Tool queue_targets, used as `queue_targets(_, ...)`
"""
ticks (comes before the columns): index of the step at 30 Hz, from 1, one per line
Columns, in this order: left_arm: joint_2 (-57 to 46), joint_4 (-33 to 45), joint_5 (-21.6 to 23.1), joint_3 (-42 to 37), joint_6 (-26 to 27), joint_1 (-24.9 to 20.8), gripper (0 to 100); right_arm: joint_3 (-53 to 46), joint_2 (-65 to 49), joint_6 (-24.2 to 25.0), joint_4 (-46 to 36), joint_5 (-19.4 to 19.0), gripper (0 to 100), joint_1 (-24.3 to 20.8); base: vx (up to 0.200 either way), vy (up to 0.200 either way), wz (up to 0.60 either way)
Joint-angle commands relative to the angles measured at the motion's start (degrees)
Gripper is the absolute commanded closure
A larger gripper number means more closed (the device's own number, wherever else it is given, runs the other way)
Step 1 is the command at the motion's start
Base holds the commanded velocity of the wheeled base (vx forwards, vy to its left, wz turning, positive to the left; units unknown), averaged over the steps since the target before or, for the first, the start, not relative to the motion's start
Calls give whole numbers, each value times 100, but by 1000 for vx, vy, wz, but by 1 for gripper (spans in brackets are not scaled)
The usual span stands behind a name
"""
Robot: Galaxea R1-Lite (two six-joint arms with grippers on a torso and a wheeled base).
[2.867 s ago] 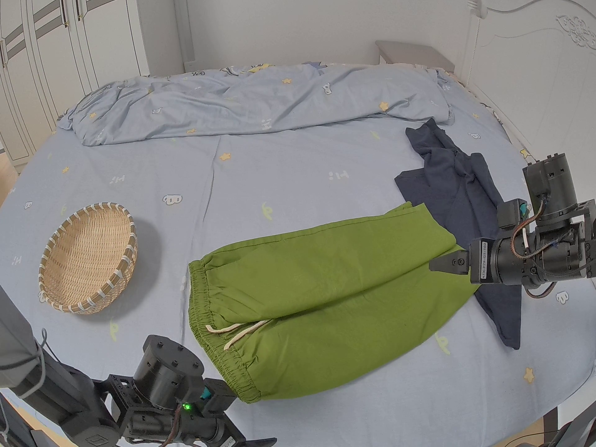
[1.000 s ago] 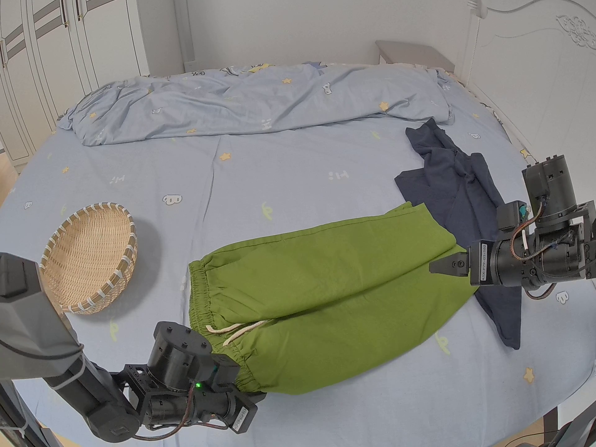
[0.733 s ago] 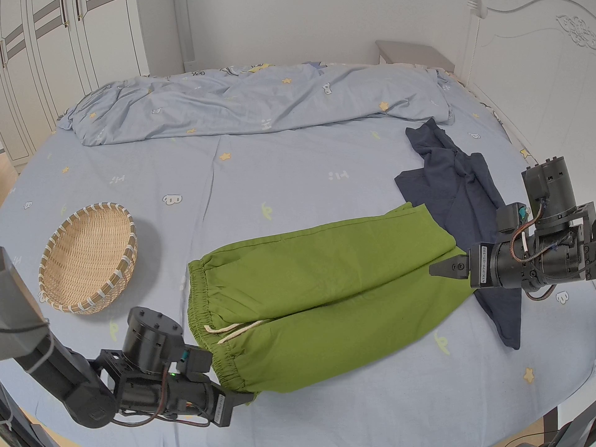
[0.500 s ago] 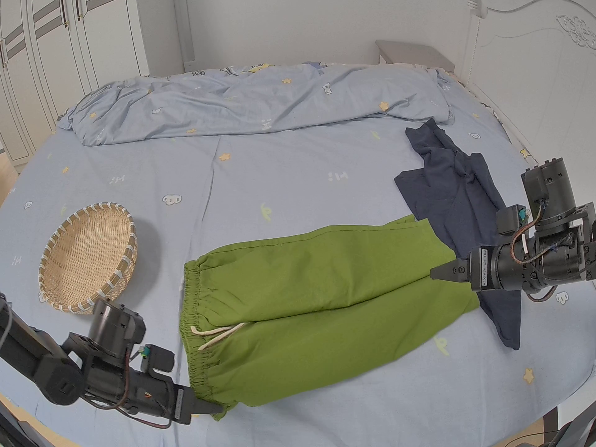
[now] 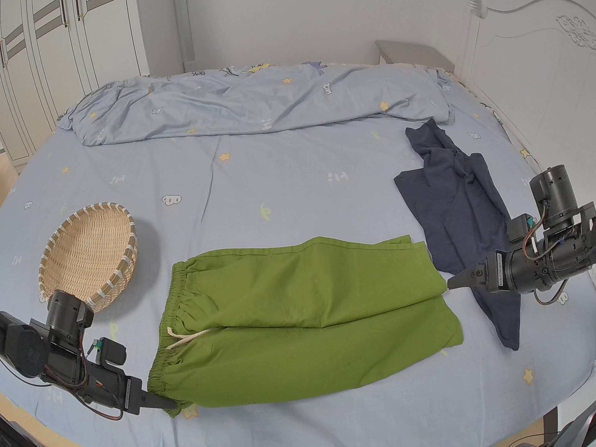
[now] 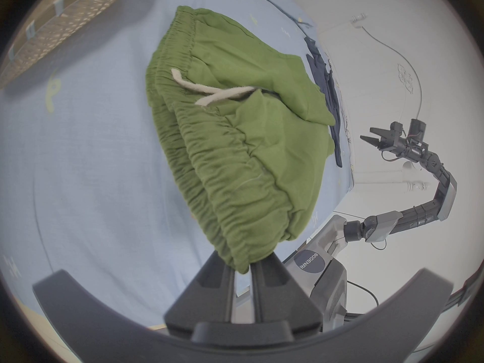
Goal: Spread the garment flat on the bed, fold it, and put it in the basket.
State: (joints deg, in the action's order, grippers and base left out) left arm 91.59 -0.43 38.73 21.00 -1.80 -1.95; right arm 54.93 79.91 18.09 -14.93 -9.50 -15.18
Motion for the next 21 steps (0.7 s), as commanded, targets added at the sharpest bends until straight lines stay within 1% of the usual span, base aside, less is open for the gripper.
queue_targets(1,237,148,100,27,312,564,100,18,816,-324,-194,-641,0,771,0,0,0)
queue_targets(3,412,148,100,27,664,731,100,-17,1150,-491,-177,-1054,0,955,0,0,0)
queue_targets(4,430,148,100,27,699,766,100,-26,1176,-526,-177,-1098,0,982,0,0,0)
queue_targets(5,500,148,100,44,840,889,100,-53,1334,-728,-177,-1459,0,1096,0,0,0)
queue_targets(6,500,148,100,44,840,889,100,-53,1334,-728,-177,-1459,0,1096,0,0,0)
queue_targets(8,518,148,108,97,866,995,100,-114,1440,-974,-203,-2144,0,1193,0,0,0)
queue_targets(9,518,148,108,114,875,1021,100,-123,1528,-1036,-203,-2302,0,1245,0,0,0)
queue_targets(12,509,148,117,123,875,1030,100,-184,1853,-1299,-212,-2381,0,1324,0,0,0)
queue_targets(13,509,148,117,123,875,1030,100,-184,1853,-1299,-212,-2381,0,1324,0,0,0)
queue_targets(14,509,148,117,123,875,1012,100,-255,1985,-1466,-194,-2417,0,1342,0,0,0)
queue_targets(15,518,148,117,141,875,1004,100,-308,2116,-1660,-185,-2487,0,1386,0,0,0)
queue_targets(17,518,148,117,158,875,1004,100,-316,2204,-1792,-194,-2724,0,1447,0,0,0)
queue_targets(18,509,157,126,211,875,1012,100,-325,2213,-1818,-194,-2988,0,1465,0,0,0)
queue_targets(19,509,157,126,211,875,1012,100,-325,2213,-1818,-194,-2988,0,1465,0,0,0)
queue_targets(21,509,192,135,299,866,1048,100,-343,2231,-1844,-203,-3111,0,1491,0,0,0)
